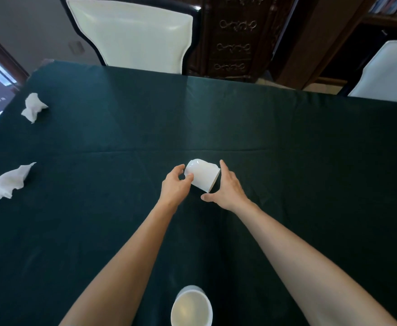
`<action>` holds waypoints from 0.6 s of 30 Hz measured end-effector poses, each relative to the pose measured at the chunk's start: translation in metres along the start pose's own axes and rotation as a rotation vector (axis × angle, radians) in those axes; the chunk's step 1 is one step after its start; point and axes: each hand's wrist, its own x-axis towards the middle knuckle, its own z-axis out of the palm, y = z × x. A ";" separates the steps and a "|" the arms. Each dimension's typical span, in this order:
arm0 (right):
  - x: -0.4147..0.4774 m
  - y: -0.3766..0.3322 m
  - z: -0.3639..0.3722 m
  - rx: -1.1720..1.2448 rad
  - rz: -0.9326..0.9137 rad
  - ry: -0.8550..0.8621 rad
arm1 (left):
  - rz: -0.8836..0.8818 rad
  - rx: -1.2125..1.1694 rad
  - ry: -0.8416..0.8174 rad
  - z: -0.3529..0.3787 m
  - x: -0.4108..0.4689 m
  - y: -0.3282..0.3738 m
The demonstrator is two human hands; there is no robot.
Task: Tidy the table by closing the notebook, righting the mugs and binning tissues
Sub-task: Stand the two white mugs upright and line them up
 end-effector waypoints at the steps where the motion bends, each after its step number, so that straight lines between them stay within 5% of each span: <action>1: 0.002 -0.001 0.002 0.003 -0.003 -0.010 | 0.001 0.006 -0.022 -0.001 0.000 -0.001; 8: -0.001 -0.017 0.008 0.191 -0.008 0.105 | 0.029 0.008 -0.108 -0.009 -0.012 -0.009; 11: -0.008 -0.017 0.009 0.115 -0.091 0.124 | 0.030 0.002 -0.111 -0.006 -0.021 -0.013; 18: -0.022 -0.027 -0.012 0.052 0.023 0.026 | 0.015 -0.058 -0.123 0.001 -0.034 -0.015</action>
